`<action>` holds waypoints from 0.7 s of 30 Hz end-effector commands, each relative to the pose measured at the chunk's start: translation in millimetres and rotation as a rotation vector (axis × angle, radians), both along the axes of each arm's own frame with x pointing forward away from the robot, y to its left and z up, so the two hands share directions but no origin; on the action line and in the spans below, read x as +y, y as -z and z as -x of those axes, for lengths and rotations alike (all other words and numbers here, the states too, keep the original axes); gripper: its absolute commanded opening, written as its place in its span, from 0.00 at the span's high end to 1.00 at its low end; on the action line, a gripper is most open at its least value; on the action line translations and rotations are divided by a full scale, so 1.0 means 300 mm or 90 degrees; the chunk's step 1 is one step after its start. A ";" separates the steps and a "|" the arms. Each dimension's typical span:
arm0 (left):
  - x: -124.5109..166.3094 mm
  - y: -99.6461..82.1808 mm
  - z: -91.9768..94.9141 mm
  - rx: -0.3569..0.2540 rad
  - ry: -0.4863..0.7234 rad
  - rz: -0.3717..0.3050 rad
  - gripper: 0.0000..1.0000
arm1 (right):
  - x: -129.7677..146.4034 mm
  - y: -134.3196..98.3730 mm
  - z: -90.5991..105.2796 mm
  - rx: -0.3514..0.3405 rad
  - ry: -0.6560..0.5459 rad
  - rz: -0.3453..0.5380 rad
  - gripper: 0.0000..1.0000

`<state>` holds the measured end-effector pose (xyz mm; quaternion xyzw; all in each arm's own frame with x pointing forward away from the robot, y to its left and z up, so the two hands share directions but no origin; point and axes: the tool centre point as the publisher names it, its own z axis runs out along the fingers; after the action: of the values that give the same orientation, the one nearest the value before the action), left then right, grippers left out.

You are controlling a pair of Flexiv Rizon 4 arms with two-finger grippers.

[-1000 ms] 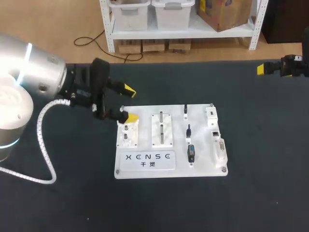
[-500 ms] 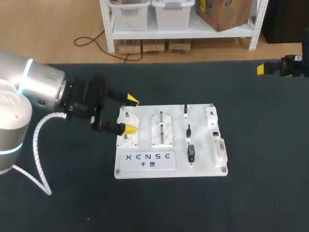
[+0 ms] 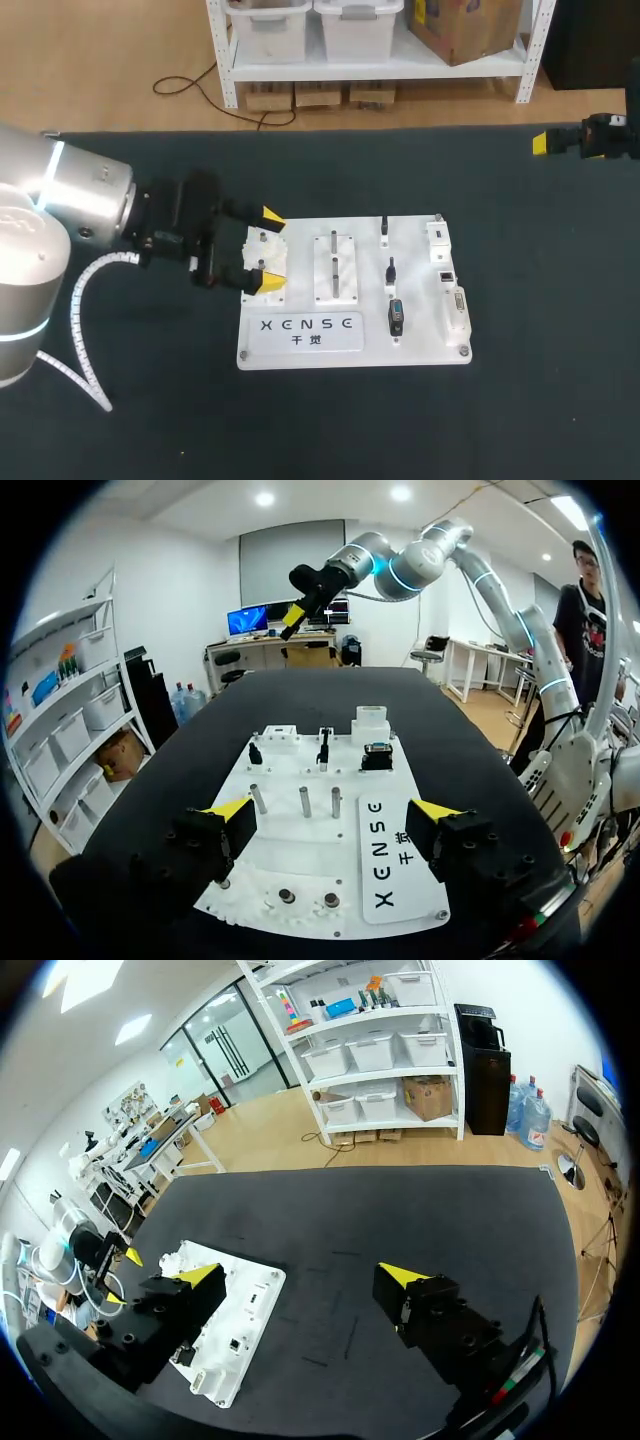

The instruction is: Insert the Ethernet cable into its matching sockets.

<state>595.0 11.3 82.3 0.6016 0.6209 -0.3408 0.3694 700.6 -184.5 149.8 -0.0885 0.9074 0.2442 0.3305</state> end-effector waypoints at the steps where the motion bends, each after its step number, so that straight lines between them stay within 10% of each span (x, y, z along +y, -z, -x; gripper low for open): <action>1: 0.000 0.005 -0.002 -0.001 0.000 0.002 0.00 | -0.002 0.000 0.000 0.000 -0.001 -0.001 0.00; 21: 0.000 0.005 -0.002 -0.001 0.000 0.002 0.00 | 0.545 0.042 0.133 0.147 -0.042 0.169 0.00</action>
<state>596.3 10.4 81.7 0.6020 0.6209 -0.3408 0.3688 664.5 -48.3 140.4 -0.1431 0.9474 0.2075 0.1974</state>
